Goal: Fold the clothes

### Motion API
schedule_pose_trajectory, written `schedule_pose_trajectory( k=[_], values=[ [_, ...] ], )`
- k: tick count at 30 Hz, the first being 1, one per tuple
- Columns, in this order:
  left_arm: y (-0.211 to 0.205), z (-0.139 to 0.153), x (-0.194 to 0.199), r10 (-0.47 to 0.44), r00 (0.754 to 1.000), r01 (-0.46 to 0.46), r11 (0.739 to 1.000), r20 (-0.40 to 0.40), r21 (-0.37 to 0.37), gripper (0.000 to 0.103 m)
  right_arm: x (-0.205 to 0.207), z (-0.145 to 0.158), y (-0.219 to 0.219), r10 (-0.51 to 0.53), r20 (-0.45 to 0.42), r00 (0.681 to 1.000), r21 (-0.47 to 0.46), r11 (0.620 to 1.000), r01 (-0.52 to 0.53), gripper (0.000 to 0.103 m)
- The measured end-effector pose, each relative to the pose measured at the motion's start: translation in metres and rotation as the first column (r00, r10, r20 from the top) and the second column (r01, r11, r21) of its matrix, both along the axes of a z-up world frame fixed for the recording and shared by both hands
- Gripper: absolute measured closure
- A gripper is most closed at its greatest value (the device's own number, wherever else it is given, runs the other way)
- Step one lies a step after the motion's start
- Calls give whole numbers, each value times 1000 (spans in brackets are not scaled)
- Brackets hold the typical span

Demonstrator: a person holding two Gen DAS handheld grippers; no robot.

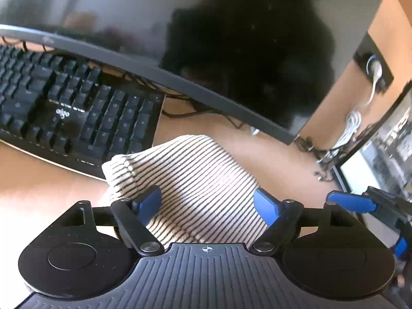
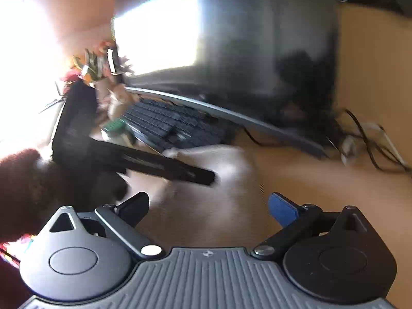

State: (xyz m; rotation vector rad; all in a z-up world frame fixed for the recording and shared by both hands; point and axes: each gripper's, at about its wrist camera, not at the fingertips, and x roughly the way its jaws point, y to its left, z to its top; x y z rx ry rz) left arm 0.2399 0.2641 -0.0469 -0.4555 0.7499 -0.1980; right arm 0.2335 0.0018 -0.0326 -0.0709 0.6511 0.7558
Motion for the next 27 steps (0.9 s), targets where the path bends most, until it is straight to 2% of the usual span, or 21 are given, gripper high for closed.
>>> schedule_pose_trajectory(
  k=[4, 5, 7, 13, 16, 21, 23, 27],
  values=[
    [-1, -7, 9, -13, 1000, 14, 999, 5, -48, 18, 1, -45, 37, 23, -57, 998, -170, 985, -32, 2],
    [-1, -7, 10, -19, 1000, 19, 998, 9, -52, 18, -2, -51, 41, 20, -45, 999, -193, 981, -29, 0],
    [-2, -10, 10, -27, 999, 28, 998, 20, -53, 18, -9, -58, 47, 18, -9, 1000, -225, 974, -19, 0],
    [-3, -12, 11, -48, 998, 51, 998, 51, -42, 15, -6, -56, 48, -10, -23, 1000, -220, 976, 4, 0],
    [-5, -7, 5, -39, 998, 40, 999, 50, -34, 15, -6, -47, 42, -42, -55, 998, -180, 983, 31, 0],
    [-15, -9, -13, -5, 1000, 4, 1000, -13, -23, 11, 2, -18, -11, -156, -142, 978, -10, 988, 156, 0],
    [-19, -10, -21, 9, 999, -10, 1000, -38, -18, 9, 6, -16, -34, -194, -174, 965, 39, 978, 204, 0],
    [-27, -11, -36, 37, 996, -38, 999, -87, -6, 9, 21, -31, -67, -253, -273, 928, 106, 951, 290, 0]
  ],
)
